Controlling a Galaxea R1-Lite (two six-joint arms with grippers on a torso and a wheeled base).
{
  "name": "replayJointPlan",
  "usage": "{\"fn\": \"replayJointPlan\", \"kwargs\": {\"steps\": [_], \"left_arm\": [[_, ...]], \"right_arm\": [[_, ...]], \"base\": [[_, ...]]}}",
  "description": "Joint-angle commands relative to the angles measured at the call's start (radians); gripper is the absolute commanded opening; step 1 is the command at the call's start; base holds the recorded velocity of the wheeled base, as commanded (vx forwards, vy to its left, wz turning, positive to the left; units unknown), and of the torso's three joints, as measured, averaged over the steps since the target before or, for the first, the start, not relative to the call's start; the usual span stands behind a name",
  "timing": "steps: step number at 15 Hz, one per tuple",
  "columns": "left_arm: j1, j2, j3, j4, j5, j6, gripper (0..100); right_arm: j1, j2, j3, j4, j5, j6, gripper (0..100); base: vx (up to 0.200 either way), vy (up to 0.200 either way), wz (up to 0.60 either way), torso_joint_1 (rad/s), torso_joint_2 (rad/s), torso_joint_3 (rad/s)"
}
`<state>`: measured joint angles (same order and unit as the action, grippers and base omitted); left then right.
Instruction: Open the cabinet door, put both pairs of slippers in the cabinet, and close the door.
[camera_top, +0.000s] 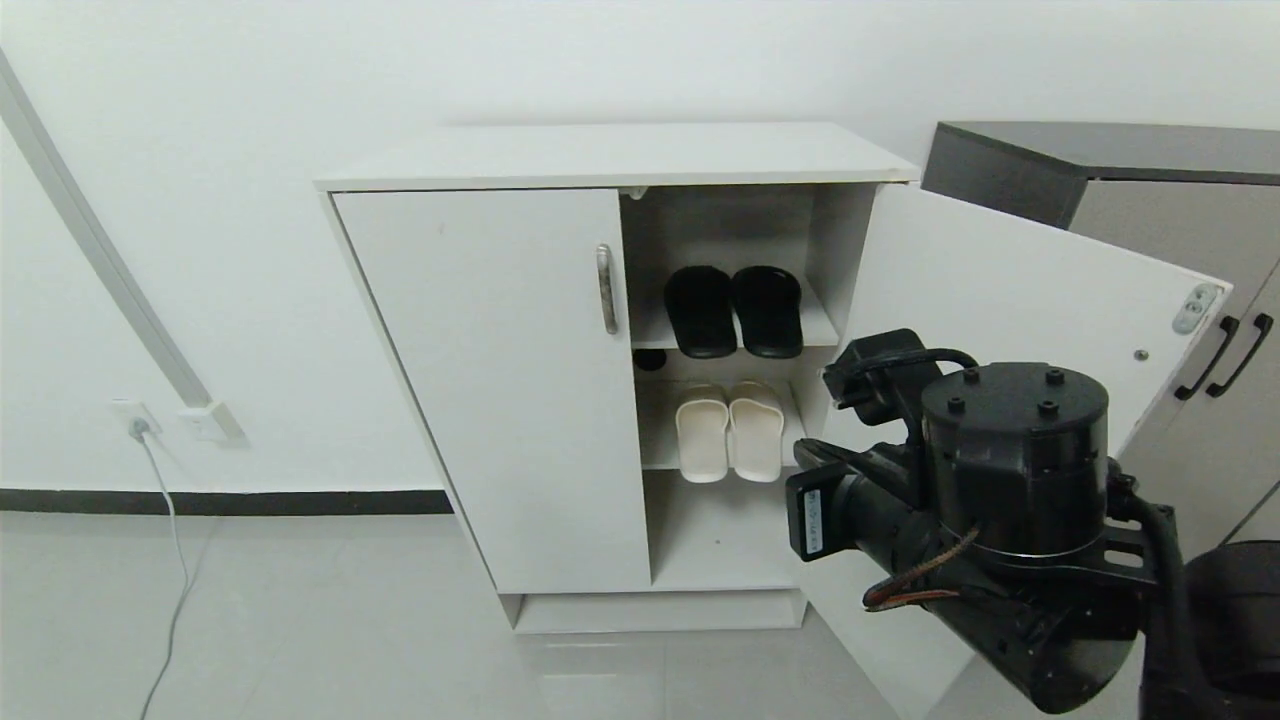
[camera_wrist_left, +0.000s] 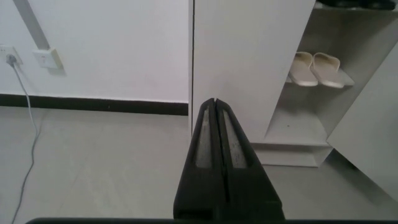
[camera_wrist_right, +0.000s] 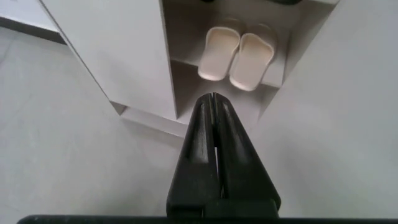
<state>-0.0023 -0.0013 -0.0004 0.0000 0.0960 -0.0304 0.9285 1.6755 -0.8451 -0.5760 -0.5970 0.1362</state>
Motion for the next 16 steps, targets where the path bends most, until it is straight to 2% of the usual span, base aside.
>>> {"fn": "replayJointPlan", "kwargs": {"steps": [1,8,16], "left_arm": [[0.001,0.001,0.0,0.0,-0.001,0.0,0],[0.001,0.001,0.0,0.0,-0.001,0.0,0],[0.001,0.001,0.0,0.0,-0.004,0.0,0]], "right_arm": [[0.0,0.006,0.001,-0.004,-0.001,0.0,0],[0.0,0.001,0.008,-0.008,-0.001,-0.001,0],[-0.007,-0.01,0.024,-0.008,0.0,-0.01,0]], "base": [[0.0,0.0,0.0,0.1,-0.47,-0.354],[0.0,0.0,0.0,0.123,-0.47,-0.34],[0.0,0.0,0.0,0.183,-0.5,-0.32]]}}
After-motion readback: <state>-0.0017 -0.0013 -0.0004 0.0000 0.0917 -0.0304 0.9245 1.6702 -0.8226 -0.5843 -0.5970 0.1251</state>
